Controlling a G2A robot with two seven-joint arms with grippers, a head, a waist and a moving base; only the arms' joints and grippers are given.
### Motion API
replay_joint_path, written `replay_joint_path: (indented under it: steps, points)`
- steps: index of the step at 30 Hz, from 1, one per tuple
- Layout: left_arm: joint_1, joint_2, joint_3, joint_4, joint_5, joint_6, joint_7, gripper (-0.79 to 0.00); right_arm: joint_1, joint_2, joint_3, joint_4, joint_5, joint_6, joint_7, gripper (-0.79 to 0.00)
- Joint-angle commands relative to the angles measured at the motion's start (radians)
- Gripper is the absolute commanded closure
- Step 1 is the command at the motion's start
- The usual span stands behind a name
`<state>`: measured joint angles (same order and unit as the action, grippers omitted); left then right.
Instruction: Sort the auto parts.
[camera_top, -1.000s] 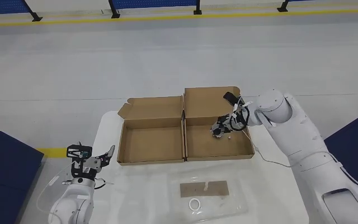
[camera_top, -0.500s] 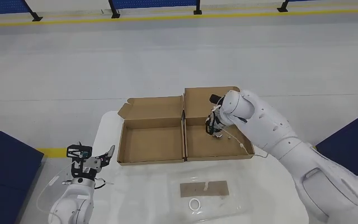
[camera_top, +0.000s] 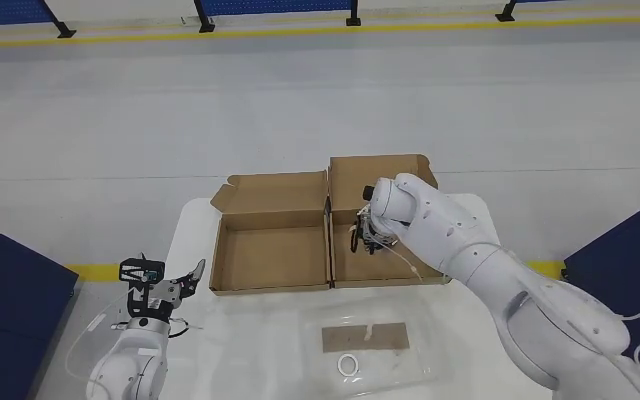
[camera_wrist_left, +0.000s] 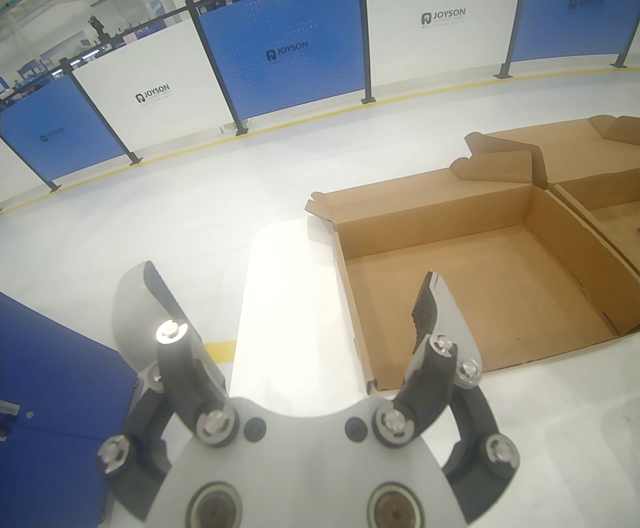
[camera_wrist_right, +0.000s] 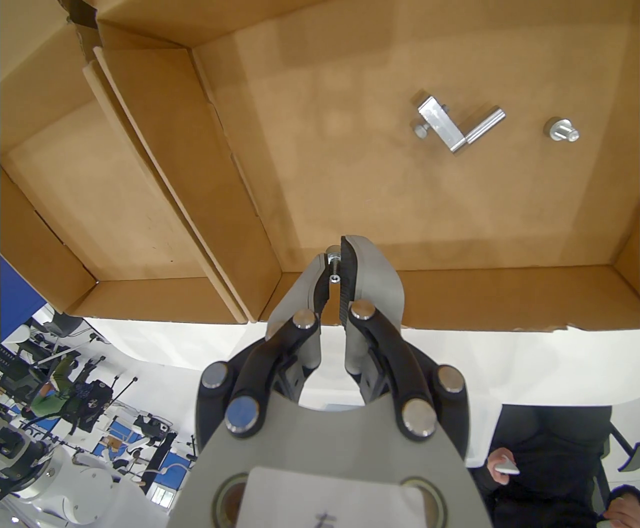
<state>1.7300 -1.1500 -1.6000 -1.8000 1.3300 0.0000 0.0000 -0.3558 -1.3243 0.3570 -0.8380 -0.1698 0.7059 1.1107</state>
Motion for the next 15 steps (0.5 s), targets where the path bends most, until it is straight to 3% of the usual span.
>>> replay_joint_path:
  steps: [1, 7, 15]
  points:
    - [0.0, 0.0, 0.0, 0.0, 0.0, 0.0, 0.0, -0.785, 0.0, 0.0, 0.0, 0.0, 0.0, 0.0, 0.0, 0.0]
    - [0.0, 0.0, 0.0, 0.0, 0.0, 0.0, 0.0, -0.785, -0.04, -0.011, 0.023, 0.037, 0.013, -0.006, -0.109, 0.0]
    - [0.0, 0.0, 0.0, 0.0, 0.0, 0.0, 0.0, -0.785, -0.055, -0.06, 0.054, 0.156, 0.064, 0.008, -0.233, 0.0]
